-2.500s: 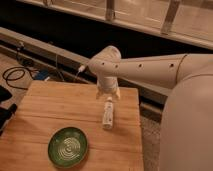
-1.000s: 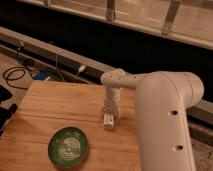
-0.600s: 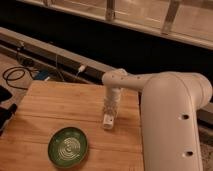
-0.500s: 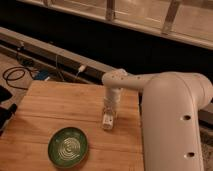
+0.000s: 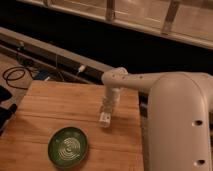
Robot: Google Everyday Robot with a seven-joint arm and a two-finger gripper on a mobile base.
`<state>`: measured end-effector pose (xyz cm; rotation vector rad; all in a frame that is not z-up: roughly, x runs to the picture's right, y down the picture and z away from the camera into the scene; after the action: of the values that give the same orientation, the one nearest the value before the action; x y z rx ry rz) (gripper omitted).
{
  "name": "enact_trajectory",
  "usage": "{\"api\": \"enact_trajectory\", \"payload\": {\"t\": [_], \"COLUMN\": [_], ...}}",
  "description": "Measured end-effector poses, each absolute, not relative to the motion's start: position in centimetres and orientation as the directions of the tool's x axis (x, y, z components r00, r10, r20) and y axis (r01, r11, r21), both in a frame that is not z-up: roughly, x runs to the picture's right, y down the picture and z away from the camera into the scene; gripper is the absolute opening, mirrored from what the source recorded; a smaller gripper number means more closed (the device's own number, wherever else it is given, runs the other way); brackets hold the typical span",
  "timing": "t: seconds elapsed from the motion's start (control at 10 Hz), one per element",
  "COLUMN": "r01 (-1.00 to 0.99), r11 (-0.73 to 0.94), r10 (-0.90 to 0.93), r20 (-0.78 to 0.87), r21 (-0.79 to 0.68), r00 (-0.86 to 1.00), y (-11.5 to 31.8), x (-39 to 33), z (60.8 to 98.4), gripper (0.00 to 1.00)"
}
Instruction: Place the bottle in the ceramic bowl
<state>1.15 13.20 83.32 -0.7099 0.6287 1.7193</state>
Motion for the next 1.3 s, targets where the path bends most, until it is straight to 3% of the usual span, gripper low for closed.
{"api": "enact_trajectory", "payload": {"t": [0.5, 0.9, 1.3], "r01": [-0.978, -0.939, -0.928], "r11": [-0.12, -0.046, -0.017], "r10": [0.776, 0.771, 0.749], "r20": [-0.631, -0.61, -0.62], "r21": [-0.172, -0.339, -0.371], "r00": [0.016, 0.183, 0.234], "y": [6.3, 8.8, 10.4], "x": [-3.7, -8.5, -9.4], "z": [74.7, 69.6, 68.7], "gripper": [0.0, 0.0, 0.0]}}
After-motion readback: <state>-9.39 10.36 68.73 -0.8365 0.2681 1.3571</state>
